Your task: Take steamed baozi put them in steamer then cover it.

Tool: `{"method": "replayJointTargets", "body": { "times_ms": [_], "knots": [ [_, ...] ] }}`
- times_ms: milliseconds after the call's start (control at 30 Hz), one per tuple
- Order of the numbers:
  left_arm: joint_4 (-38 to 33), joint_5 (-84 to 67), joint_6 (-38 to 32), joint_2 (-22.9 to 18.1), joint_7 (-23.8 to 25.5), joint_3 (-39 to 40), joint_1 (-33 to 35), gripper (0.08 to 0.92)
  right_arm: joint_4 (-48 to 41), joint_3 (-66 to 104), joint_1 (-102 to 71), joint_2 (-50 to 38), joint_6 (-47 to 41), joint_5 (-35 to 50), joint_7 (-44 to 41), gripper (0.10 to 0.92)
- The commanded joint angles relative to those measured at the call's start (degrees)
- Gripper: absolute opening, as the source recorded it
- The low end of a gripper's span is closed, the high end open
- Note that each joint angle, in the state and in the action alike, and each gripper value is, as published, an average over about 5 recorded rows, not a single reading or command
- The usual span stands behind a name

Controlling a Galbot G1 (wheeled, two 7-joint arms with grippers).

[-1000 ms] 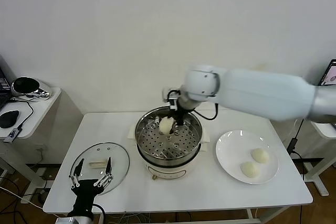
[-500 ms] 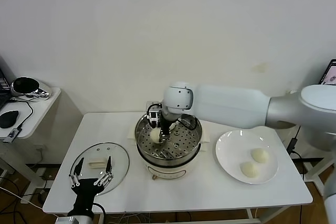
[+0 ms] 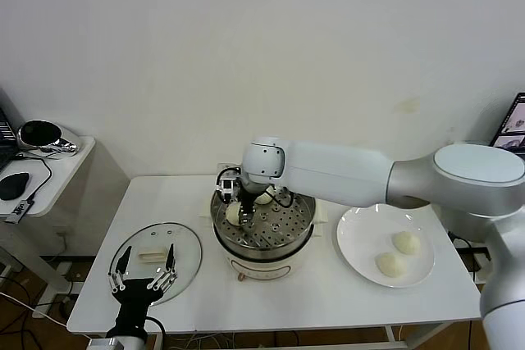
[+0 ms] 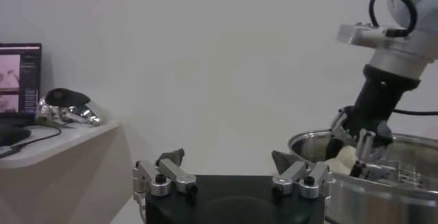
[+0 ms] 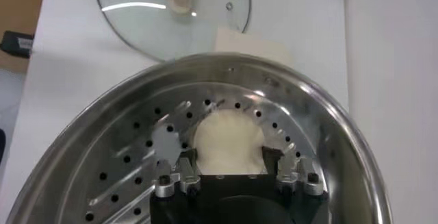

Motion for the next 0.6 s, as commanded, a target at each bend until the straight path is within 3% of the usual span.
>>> {"method": "replayJointTargets", "body": {
  "times_ms": [33,133,333,600],
  "knots": [
    [0.02,0.02,0.10,0.19,0.01,0.32,-0.06,0.823,3.72,0.03,6.47,-3.85,0.79,-0.21,-6.45,0.771],
    [0.07,-0.06,0.22,0.53,0.05,0.36,-0.34,0.823,7.91,-0.63,12.25,-9.29,2.79,-0.63,-11.72,0.814],
    [0.21,-0.19,0.44,1.16,0.14,0.49,-0.64,0.823,16.85,-2.76,20.47,-23.20,7.87,-3.62,-19.97,0.823],
    [0.10,0.11,0.42,1.34,0.20,0.82,-0.02,0.823,25.40,-3.95,20.66,-44.69,18.33,-18.17,-28.09,0.823]
  ]
}}
